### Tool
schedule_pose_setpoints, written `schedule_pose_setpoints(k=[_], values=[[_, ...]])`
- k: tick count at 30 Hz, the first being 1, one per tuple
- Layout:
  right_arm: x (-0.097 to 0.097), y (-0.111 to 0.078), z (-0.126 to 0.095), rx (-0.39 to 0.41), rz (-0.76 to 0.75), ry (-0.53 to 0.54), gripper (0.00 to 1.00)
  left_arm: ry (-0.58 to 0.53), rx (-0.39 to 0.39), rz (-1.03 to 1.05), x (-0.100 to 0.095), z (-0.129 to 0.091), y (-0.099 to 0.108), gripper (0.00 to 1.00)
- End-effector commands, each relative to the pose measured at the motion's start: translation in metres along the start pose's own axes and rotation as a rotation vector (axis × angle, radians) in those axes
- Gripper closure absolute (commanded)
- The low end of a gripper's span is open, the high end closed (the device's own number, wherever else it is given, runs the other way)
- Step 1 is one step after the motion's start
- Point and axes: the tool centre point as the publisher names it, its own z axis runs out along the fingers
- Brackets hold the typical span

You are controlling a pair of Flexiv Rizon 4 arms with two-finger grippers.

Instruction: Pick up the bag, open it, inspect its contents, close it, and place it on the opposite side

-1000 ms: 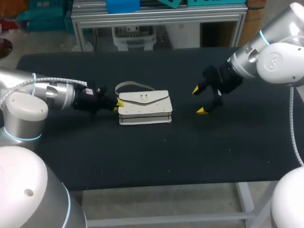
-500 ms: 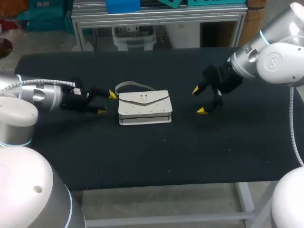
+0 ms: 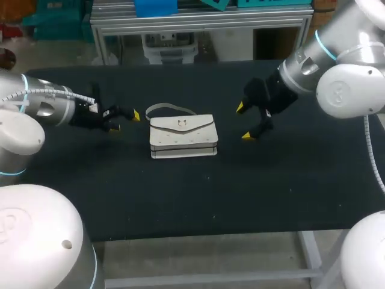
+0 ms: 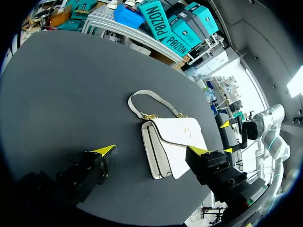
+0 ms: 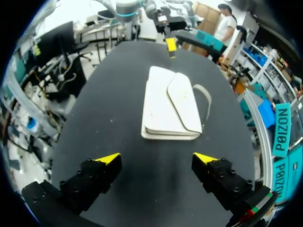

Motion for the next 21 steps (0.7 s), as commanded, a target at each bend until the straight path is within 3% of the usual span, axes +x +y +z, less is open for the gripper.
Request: schedule_pose_setpoints(k=[1, 7, 21], values=[[0.006, 0.013, 0.004, 0.052, -0.012, -0.043, 0.00, -0.034, -0.047, 0.114, 0.001, -0.010, -0.005, 0.00], [0.006, 0.023, 0.011, 0.068, -0.039, -0.049, 0.00, -0.060, -0.152, 0.279, 0.000, -0.018, -0.003, 0.00], [0.014, 0.050, 0.024, 0.141, -0.057, -0.077, 0.00, -0.056, -0.151, 0.312, -0.002, -0.022, -0.006, 0.00]])
